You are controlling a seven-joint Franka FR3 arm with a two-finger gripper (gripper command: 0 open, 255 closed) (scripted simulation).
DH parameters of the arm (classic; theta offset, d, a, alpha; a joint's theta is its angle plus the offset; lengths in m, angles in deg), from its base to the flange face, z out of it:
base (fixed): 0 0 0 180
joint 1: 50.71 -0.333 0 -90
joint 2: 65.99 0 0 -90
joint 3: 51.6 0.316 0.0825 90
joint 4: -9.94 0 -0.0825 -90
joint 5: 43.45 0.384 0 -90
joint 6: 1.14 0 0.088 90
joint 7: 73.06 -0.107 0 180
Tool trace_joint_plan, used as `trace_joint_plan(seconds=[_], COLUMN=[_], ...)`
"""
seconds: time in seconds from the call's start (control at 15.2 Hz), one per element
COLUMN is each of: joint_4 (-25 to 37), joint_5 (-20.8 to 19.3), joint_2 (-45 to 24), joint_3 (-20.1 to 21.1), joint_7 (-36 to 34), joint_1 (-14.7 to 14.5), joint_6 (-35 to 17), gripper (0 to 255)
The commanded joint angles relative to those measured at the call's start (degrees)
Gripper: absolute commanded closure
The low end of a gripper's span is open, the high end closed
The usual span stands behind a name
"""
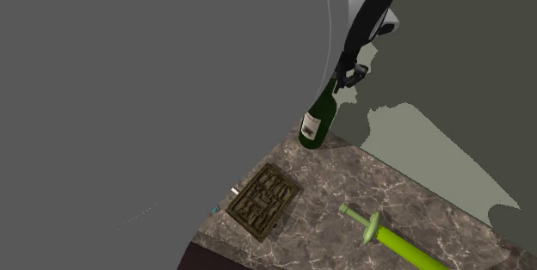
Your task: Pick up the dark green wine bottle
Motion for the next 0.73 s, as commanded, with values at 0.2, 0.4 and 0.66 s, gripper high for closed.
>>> trace_joint_plan(seconds=[0.2,0.4,0.66], joint_4=[2.1,3.7,6.2], joint_5=[-0.1,-0.1,-0.2], joint_2=[1.0,1.4,1.9], joint_3=[0.0,-0.1,-0.1], joint_7=[-0.1,-0.1,-0.2], joint_1=[0.0,0.0,0.0], joint_6=[3.0,5.1,8.0], gripper=[255,255,255])
